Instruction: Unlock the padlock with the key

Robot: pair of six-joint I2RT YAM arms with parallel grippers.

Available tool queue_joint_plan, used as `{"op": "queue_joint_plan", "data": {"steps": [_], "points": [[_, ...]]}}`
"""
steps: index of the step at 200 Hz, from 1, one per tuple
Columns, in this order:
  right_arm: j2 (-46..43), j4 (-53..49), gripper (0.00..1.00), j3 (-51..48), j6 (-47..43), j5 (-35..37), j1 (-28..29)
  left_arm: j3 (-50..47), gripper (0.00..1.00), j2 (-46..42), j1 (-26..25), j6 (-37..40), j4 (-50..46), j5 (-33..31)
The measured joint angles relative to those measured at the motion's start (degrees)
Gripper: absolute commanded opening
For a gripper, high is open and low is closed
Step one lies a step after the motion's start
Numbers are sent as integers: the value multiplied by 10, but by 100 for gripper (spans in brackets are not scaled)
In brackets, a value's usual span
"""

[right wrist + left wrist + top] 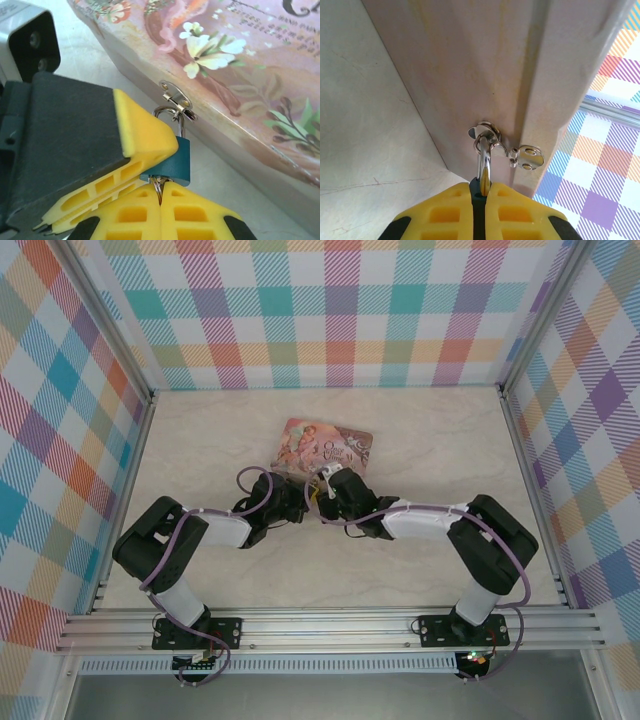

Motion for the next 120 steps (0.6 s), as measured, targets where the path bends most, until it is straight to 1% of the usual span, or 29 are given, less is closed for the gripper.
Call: {"op": "queue_joint_plan", "data": {"steps": [19, 43, 60, 96, 120], "points": [[3, 6, 0, -2, 60, -17, -3, 0, 0, 0, 0, 0, 0, -2], [5, 13, 0, -4, 100, -20, -3, 0, 0, 0, 0, 2, 0, -6], [5, 13, 0, -5, 115, -19, -3, 0, 12, 0, 0, 3, 0, -7], [5, 13, 0, -5, 146, -21, -3, 0, 22, 0, 0, 5, 0, -6], [5, 11, 0, -5, 168, -23, -3, 0, 33, 0, 0, 4, 0, 0]]}}
